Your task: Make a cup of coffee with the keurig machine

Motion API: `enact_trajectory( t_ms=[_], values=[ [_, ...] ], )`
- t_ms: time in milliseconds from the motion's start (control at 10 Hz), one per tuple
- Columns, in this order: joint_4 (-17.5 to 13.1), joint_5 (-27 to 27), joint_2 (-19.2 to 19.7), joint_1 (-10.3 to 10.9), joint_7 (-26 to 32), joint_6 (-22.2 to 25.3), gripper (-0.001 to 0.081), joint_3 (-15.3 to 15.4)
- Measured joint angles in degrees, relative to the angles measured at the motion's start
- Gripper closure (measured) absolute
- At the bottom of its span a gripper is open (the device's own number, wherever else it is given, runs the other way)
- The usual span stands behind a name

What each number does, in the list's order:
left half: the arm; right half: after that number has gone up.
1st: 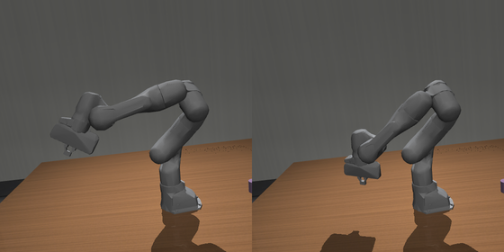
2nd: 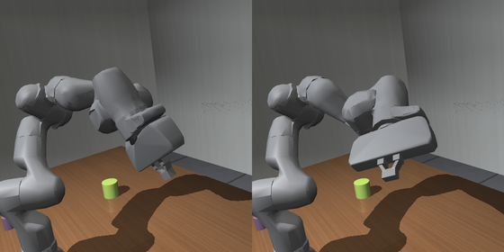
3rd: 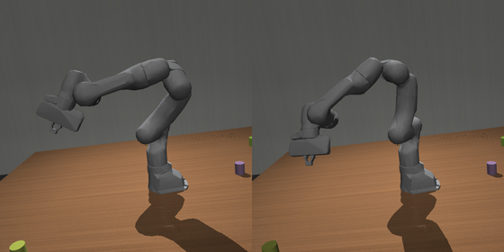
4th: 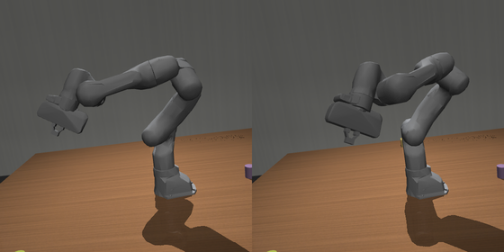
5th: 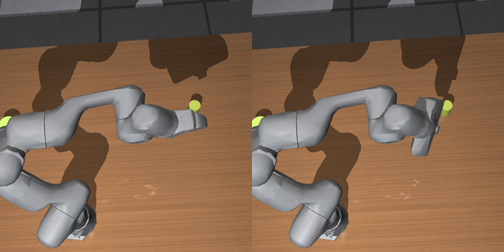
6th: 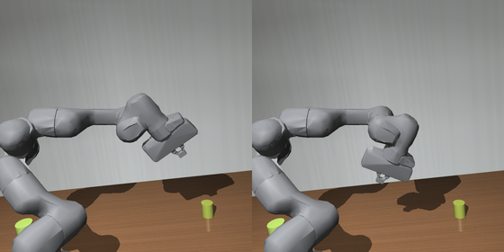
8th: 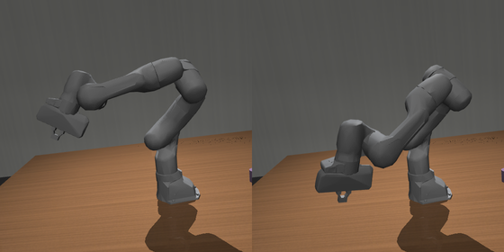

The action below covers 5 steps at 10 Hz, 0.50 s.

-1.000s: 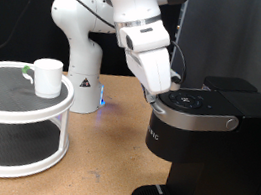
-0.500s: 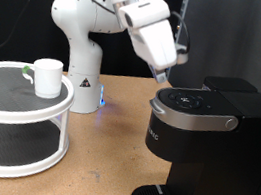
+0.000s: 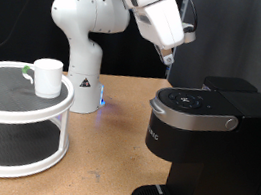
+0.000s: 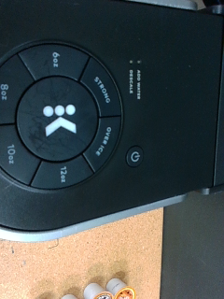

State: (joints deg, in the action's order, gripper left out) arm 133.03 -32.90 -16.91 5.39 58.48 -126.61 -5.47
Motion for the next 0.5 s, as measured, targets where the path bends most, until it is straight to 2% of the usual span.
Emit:
enact_trajectory(
  t_ms=[500],
  values=[
    [0.00, 2.23, 0.05, 0.00, -0.29, 0.74, 0.0799, 0.23]
  ],
)
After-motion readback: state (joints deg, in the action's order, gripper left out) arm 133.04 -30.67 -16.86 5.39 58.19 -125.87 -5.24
